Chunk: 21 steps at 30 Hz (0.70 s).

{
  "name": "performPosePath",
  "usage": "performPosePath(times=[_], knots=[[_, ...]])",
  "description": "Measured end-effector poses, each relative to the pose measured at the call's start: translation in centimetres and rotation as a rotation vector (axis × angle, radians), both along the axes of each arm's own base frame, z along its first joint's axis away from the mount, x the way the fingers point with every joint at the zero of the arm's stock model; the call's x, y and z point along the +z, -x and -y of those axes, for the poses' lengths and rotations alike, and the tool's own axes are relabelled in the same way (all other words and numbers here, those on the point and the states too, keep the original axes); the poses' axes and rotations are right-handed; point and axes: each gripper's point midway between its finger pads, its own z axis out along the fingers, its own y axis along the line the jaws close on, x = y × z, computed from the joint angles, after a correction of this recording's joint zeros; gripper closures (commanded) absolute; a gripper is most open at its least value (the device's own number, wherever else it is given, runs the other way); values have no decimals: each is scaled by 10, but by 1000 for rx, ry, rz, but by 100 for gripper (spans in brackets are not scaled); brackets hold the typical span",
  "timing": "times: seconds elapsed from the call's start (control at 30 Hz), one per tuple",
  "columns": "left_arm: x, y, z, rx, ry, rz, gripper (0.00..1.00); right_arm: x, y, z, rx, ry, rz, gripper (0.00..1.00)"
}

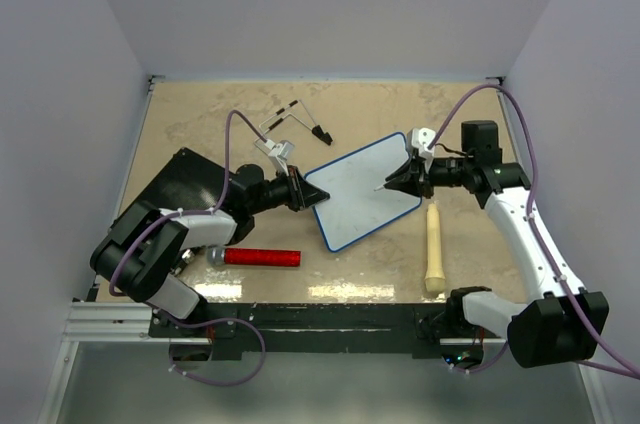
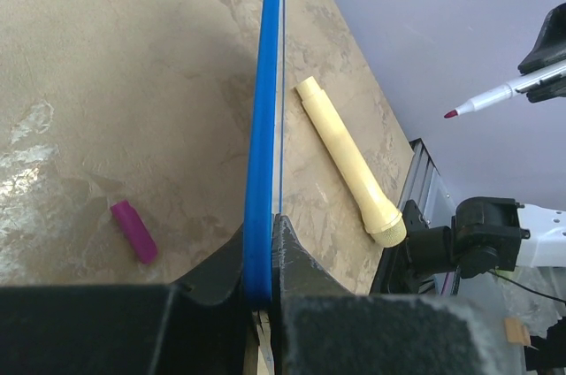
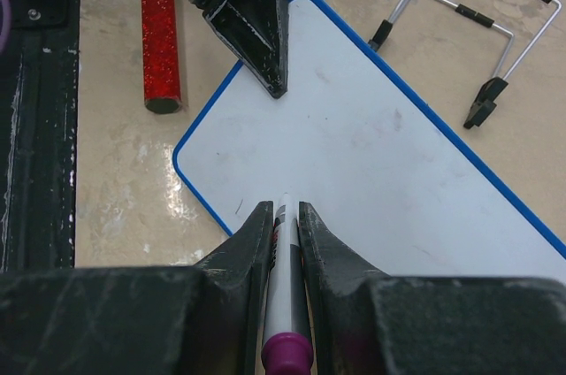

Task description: Write a sentence on the whiteboard

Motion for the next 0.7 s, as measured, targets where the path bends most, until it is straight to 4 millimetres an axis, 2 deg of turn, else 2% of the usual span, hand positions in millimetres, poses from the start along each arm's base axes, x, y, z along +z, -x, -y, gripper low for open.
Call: performPosePath(times=[0.33, 0.7], knots=[[-1, 0, 0, 0, -5, -7, 100, -3, 2, -16, 59, -9, 44, 100], [2, 2, 0, 3, -9, -9, 100, -6, -3, -15, 46, 4, 62, 100]])
